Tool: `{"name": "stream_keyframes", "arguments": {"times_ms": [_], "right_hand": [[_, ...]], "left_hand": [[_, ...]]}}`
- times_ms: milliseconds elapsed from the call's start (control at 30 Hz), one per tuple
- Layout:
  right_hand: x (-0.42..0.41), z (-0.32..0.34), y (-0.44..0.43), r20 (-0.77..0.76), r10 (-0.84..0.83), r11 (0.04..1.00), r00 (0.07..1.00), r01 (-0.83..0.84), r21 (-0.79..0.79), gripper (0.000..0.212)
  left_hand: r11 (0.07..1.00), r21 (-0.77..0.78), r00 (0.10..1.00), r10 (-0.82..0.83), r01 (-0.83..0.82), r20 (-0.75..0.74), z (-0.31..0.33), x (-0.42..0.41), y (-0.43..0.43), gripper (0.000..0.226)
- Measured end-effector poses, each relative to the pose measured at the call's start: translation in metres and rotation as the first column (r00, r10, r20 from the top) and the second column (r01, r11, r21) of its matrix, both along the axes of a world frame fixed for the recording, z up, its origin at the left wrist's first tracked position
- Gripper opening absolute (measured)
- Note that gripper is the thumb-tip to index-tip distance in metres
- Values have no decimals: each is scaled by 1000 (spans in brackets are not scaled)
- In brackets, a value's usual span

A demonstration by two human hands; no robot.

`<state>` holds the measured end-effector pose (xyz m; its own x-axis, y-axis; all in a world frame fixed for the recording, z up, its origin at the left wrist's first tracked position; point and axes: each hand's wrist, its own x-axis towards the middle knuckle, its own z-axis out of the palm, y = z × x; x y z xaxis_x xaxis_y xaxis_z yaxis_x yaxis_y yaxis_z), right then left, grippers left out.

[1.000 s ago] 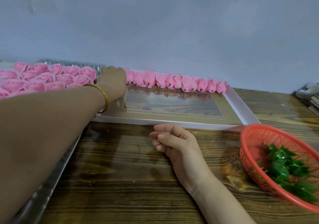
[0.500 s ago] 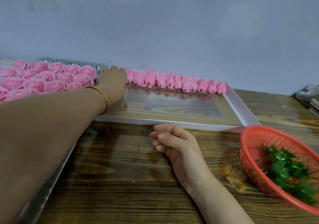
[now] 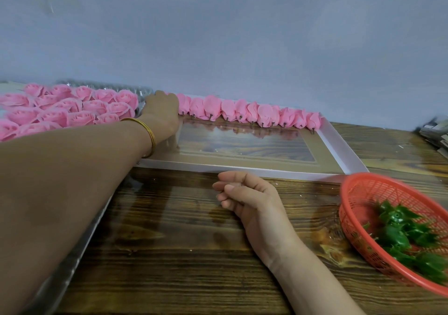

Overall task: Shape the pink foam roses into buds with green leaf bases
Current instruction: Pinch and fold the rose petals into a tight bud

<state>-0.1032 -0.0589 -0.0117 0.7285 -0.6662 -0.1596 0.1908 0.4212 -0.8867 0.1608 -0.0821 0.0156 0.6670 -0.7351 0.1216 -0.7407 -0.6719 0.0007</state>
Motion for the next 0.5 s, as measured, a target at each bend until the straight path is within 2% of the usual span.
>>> {"name": "stream_keyframes", "arguments": {"times_ms": [200,500], "right_hand": [[-1,0,0,-7,7,1000,1000,-7,-7,32],[0,0,0,-8,9,1000,1000,-9,-9,32]], "left_hand": [[990,-141,999,-17,10,-49,2,-6,5,20],[927,-373,973,-45,-44,-227,13,-15,3,25]]}}
